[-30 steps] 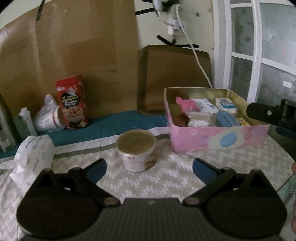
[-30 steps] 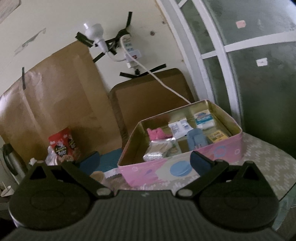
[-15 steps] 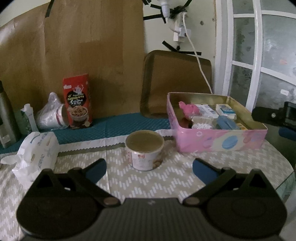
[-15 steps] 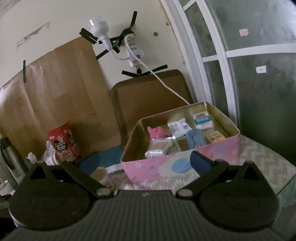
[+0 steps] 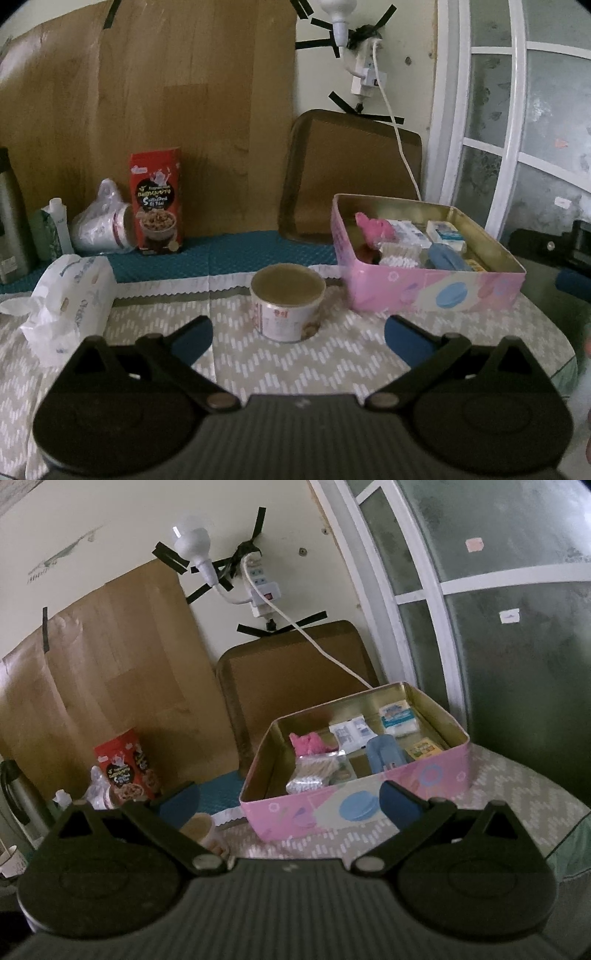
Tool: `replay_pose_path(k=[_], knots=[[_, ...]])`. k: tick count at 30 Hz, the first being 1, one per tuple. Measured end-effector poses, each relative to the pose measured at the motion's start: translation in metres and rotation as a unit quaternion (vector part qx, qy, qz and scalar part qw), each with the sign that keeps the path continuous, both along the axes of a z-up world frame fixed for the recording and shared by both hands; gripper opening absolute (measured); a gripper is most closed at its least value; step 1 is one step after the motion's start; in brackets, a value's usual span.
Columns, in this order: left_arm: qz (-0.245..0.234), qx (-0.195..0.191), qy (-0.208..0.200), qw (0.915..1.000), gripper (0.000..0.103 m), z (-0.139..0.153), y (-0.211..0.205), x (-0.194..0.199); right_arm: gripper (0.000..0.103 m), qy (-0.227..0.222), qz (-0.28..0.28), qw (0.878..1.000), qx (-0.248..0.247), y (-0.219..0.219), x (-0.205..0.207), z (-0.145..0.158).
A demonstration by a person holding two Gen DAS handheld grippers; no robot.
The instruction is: Organize soft objects
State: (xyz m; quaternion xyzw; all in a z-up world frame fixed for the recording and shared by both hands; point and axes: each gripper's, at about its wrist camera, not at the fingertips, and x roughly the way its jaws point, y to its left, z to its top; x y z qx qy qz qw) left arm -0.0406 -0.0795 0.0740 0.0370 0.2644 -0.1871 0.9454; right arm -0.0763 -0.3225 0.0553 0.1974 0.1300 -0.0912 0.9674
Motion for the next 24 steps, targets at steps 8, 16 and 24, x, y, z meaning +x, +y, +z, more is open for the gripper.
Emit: replay_pose_path(k=[8, 16, 24], knots=[[-0.003, 0.006, 0.002, 1.0000, 0.103, -0.0006, -0.0023, -0.0008, 0.103, 0.003, 0.004, 1.000, 0.001, 0.0010, 0.0007, -0.0021], [-0.012, 0.007, 0.007, 0.9999, 0.103, -0.0014, -0.0058, -0.0019, 0.103, 0.005, 0.004, 1.000, 0.002, -0.0001, 0.0003, -0.0021], [-0.025, 0.011, 0.007, 0.9996, 0.103, -0.0020, -0.0095, -0.0050, 0.103, 0.012, 0.007, 1.000, 0.002, 0.0006, 0.0004, -0.0041]])
